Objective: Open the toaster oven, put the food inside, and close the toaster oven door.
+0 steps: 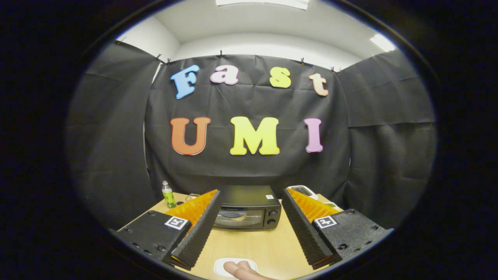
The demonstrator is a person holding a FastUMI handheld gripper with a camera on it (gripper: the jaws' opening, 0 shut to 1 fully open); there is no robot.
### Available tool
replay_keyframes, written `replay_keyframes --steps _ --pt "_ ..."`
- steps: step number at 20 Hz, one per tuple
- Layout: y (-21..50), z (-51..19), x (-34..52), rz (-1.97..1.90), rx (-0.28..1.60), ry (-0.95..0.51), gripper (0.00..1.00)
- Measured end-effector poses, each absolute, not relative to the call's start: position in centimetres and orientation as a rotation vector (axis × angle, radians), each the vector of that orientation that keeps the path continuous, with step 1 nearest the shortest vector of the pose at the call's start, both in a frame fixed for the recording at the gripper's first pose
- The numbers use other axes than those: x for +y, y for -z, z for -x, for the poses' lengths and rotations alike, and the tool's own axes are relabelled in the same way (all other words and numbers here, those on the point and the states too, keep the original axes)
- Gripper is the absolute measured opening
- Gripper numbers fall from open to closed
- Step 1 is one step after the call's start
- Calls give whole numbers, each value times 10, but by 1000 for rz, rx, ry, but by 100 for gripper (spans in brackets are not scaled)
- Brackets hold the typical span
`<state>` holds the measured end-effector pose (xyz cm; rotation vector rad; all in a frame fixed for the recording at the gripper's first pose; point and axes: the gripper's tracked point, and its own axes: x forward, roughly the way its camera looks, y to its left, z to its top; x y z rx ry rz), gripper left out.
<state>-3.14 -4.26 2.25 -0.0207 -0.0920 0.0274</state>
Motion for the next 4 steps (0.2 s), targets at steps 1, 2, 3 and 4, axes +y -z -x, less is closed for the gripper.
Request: replay_keyframes --steps 1,2,3,4 --pt "-23 32 -43 16 -97 -26 100" --pt "-23 31 -45 14 -99 -18 100" --pt "-22 29 -47 10 -99 -13 100" --pt "-20 27 -47 7 -96 -8 100"
